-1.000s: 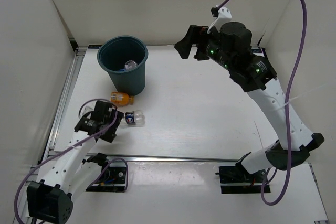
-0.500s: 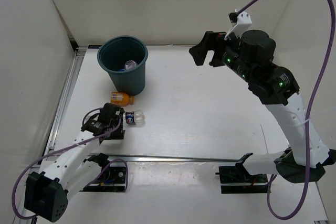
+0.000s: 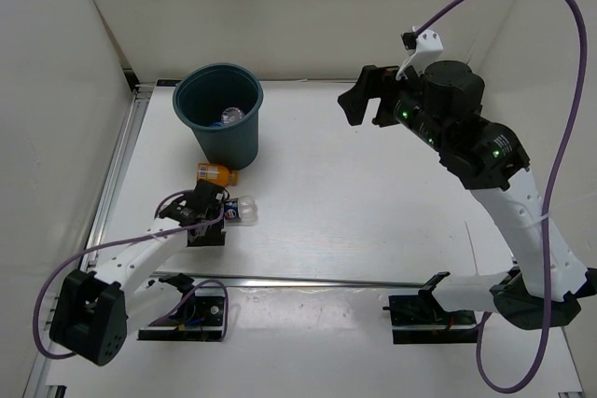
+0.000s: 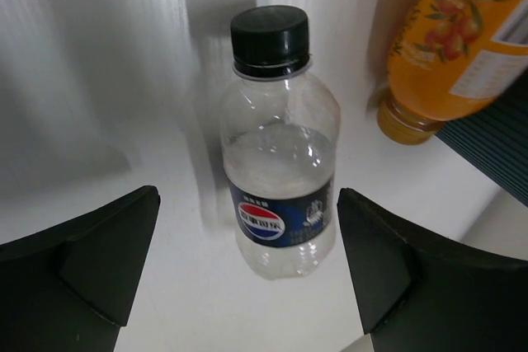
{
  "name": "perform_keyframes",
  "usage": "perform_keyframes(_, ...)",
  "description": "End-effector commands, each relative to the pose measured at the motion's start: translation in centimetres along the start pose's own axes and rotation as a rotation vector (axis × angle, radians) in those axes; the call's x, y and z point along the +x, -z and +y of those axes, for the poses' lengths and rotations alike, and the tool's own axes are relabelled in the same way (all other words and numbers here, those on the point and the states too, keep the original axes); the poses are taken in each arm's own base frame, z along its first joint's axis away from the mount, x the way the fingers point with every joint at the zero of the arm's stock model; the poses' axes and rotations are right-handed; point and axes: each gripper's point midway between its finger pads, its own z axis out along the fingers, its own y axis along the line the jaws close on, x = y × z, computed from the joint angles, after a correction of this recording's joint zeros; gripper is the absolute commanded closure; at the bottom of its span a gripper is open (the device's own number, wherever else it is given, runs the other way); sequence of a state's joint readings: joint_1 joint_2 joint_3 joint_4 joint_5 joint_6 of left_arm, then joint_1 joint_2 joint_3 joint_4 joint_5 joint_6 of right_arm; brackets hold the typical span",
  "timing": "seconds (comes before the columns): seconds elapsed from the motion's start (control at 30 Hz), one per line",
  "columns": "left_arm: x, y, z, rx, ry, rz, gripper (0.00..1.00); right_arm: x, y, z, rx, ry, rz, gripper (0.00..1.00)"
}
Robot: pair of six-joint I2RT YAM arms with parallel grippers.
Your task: Put the plastic bottles in the bin
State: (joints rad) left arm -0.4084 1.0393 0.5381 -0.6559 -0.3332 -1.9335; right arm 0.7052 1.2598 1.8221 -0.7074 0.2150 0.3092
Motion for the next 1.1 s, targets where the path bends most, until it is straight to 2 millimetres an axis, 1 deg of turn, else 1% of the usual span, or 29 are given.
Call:
perform_keyframes(0.0, 0.4, -0.2, -1.3, 0.019, -0.011, -0.005, 0.0, -1.0, 1.2, -0.4, 0.006, 0.023, -0.046, 0.01)
perform_keyframes(0.03, 0.9, -0.3, -1.3, 0.001, -0.015, 0.012, 0.0, -1.2, 1.6, -0.4, 0.004, 0.022, -0.054, 0.01)
perform_keyframes(0.07, 0.8, -0.6, -1.4, 0.002, -0.022, 0.008, 0.0, -1.2, 1.6, -0.4, 0.004, 0.022, -0.054, 0.01)
perform_keyframes(0.13, 1.5, -0.7, -1.3, -0.006, -0.05, 0.039, 0.0, -1.2, 1.6, -0.4, 0.004, 0.031, -0.054, 0.01)
perform_keyframes(0.17, 1.5, -1.0, -1.3, -0.013, -0.053, 0.044, 0.0, -1.1, 1.9, -0.5, 0.003, 0.031, -0.056, 0.01)
perform_keyframes(0.2, 1.8, -0.9, -1.4, -0.006, -0.05, 0.057, 0.0, -0.8, 1.7, -0.6, 0.006, 0.032, -0.047, 0.01)
perform_keyframes(0.23, 1.6, -1.2, -1.0, -0.021, -0.045, 0.058, 0.0, -1.0, 2.1, -0.5, 0.004, 0.031, -0.056, 0.01)
perform_keyframes(0.27, 1.7, -1.3, -0.7, -0.032, -0.048, 0.064, 0.0, -0.6, 1.9, -0.6, 0.006, 0.032, -0.046, 0.01)
perform_keyframes(0.3, 1.7, -1.5, -0.3, -0.041, -0.051, 0.061, 0.0, -0.9, 2.4, -0.6, 0.003, 0.03, -0.057, 0.01)
perform_keyframes(0.33, 1.7, -1.6, 0.2, -0.054, -0.062, 0.068, 0.0, -0.5, 2.1, -0.7, 0.006, 0.032, -0.046, 0.01)
perform_keyframes(0.37, 1.9, -1.5, 0.3, -0.058, -0.062, 0.08, 0.0, -0.1, 2.0, -0.8, 0.01, 0.034, -0.036, 0.01)
perform_keyframes(0.4, 1.8, -1.7, 0.7, -0.066, -0.065, 0.077, 0.02, -0.3, 2.4, -0.8, 0.007, 0.032, -0.045, 0.01)
perform_keyframes(0.43, 1.7, -1.8, 1.2, -0.076, -0.068, 0.074, 0.03, 0.1, 2.2, -0.9, 0.01, 0.034, -0.036, 0.01)
perform_keyframes(0.47, 1.9, -1.8, 1.3, -0.078, -0.077, 0.083, 0.07, 0.1, 2.2, -0.9, 0.01, 0.034, -0.035, 0.01)
perform_keyframes(0.5, 1.6, -1.9, 1.6, -0.082, -0.07, 0.078, 0.1, 0.1, 2.2, -0.9, 0.01, 0.034, -0.035, 0.01)
perform_keyframes(0.53, 1.6, -2.1, 2.3, -0.099, -0.073, 0.082, 0.14, 0.1, 2.2, -0.9, 0.01, 0.034, -0.035, 0.01)
perform_keyframes(0.57, 1.6, -2.1, 2.3, -0.099, -0.073, 0.082, 0.17, 0.1, 2.2, -0.9, 0.01, 0.034, -0.035, 0.01)
perform_keyframes(0.6, 1.5, -2.2, 2.7, -0.114, -0.067, 0.088, 0.24, 0.1, 2.2, -0.9, 0.01, 0.034, -0.035, 0.01)
perform_keyframes(0.7, 1.2, -2.2, 2.9, -0.119, -0.109, 0.1, 0.33, 0.1, 2.2, -0.9, 0.01, 0.034, -0.035, 0.01)
perform_keyframes(0.73, 1.0, -2.2, 2.7, -0.111, -0.114, 0.098, 0.41, 0.5, 2.0, -1.0, 0.013, 0.036, -0.025, 0.01)
perform_keyframes(0.77, 1.2, -2.1, 2.9, -0.113, -0.141, 0.113, 0.45, 0.5, 2.0, -1.0, 0.013, 0.036, -0.025, 0.01)
perform_keyframes(0.8, 1.4, -1.8, 2.8, -0.103, -0.15, 0.127, 0.49, 0.8, 1.8, -1.1, 0.015, 0.028, -0.017, 0.01)
perform_keyframes(0.83, 1.2, -1.5, 2.3, -0.08, -0.149, 0.128, 0.52, 0.8, 1.8, -1.1, 0.015, 0.028, -0.017, 0.01)
perform_keyframes(0.87, 1.2, -1.1, 1.7, -0.052, -0.173, 0.134, 0.56, 1.1, 1.4, -1.1, 0.018, 0.03, -0.007, 0.01)
perform_keyframes(0.9, 0.9, -0.9, 1.6, -0.046, -0.178, 0.131, 0.56, 1.1, 1.4, -1.1, 0.018, 0.03, -0.006, 0.01)
perform_keyframes(0.97, 0.3, 0.7, -0.4, 0.027, -0.173, 0.111, 0.56, 1.3, 1.0, -1.1, 0.021, 0.022, 0.004, 0.01)
perform_keyframes(1.0, -0.7, 1.0, -0.5, 0.032, -0.194, 0.069, 0.56, 1.3, 1.0, -1.1, 0.021, 0.022, 0.004, 0.01)
perform_keyframes(1.03, -1.4, 2.0, -1.5, 0.069, -0.194, 0.049, 0.56, 1.3, 0.7, -1.0, 0.022, 0.023, 0.006, 0.01)
perform_keyframes(1.07, -1.8, 3.2, -3.1, 0.11, -0.199, 0.032, 0.56, 1.6, 0.3, -1.0, 0.025, 0.024, 0.017, 0.01)
